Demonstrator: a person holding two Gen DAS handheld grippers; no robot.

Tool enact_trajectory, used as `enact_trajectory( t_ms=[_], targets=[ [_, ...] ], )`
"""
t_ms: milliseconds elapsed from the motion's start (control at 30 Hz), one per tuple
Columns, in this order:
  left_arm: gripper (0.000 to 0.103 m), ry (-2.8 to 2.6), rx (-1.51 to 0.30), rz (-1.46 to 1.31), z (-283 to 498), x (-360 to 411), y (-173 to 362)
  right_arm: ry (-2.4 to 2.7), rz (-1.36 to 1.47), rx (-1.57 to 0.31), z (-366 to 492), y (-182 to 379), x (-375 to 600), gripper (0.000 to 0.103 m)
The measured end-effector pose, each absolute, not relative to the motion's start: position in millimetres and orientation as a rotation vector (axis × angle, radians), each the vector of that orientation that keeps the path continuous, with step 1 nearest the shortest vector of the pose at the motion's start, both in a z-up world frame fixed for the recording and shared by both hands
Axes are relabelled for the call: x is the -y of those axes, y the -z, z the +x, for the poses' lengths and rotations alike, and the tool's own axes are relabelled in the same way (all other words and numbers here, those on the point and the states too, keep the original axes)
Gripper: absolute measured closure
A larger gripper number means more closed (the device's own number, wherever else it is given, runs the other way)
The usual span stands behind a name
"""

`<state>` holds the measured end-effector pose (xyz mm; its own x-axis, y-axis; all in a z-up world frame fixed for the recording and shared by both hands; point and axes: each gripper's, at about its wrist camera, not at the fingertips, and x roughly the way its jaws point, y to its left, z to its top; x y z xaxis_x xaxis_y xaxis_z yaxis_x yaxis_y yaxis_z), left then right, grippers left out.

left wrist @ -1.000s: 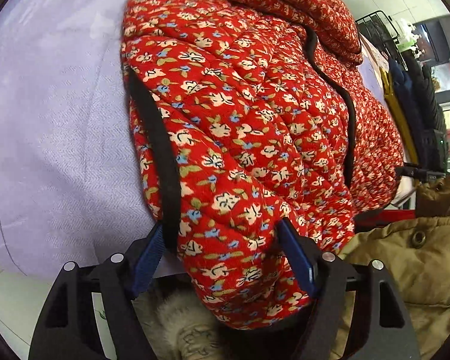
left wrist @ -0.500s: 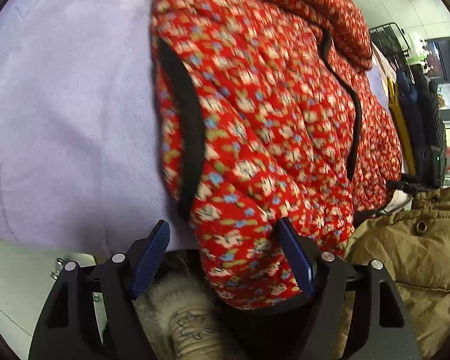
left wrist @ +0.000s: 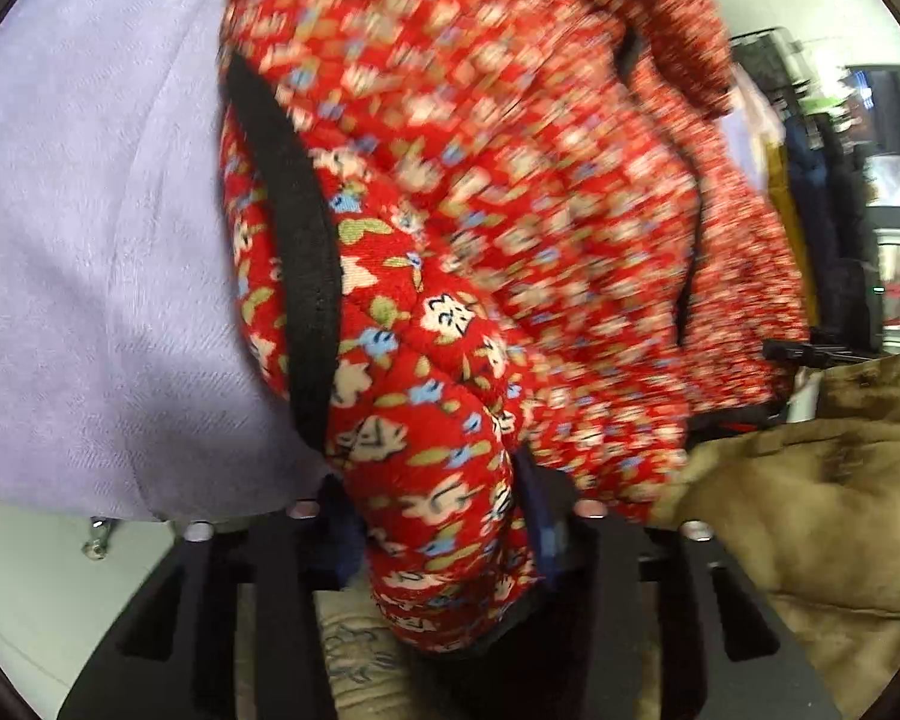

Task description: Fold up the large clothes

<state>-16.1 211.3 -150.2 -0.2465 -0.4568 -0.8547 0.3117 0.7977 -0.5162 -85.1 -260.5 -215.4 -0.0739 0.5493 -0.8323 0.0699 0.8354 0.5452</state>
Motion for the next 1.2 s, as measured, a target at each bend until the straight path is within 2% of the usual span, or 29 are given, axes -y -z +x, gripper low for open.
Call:
enact_trajectory(
  t_ms=[267,500,633,800,967,1133,1200],
  targets=[
    [0.075,0.857,-1.447,-0.278,44.8,-212.7,60.5,-0.564,0.644,-1.42,-25.5,150.2,262.0,0.074],
    [0.076,0.801,-1.318,-0.386,137.3,-194.4,23.9,-0.501,0.789,-1.226,61.5,107.9,312.1,0.074],
    [0.076,0.747,-1.241,-0.383,207.4,-185.1,9.4,-0.457,1.037,-1.159,118.6,109.9,350.0,0.074],
    [0.075,0.616,-1.325,-0.545,284.5,-180.8,31.0,-0.367,1.44,-1.029,162.2,132.4,396.5,0.074],
    [0.07,0.571,-1.513,-0.905,311.8,-204.8,70.6,-0.2,1.729,-0.985,174.2,174.0,420.0,0.073],
    [0.067,0.651,-1.629,-0.788,304.4,-207.2,61.7,-0.154,1.796,-1.025,178.6,200.2,422.8,0.073],
    [0.062,0.677,-1.645,-0.802,300.3,-217.1,54.6,-0.158,1.801,-1.042,183.8,203.1,422.6,0.071]
  ],
)
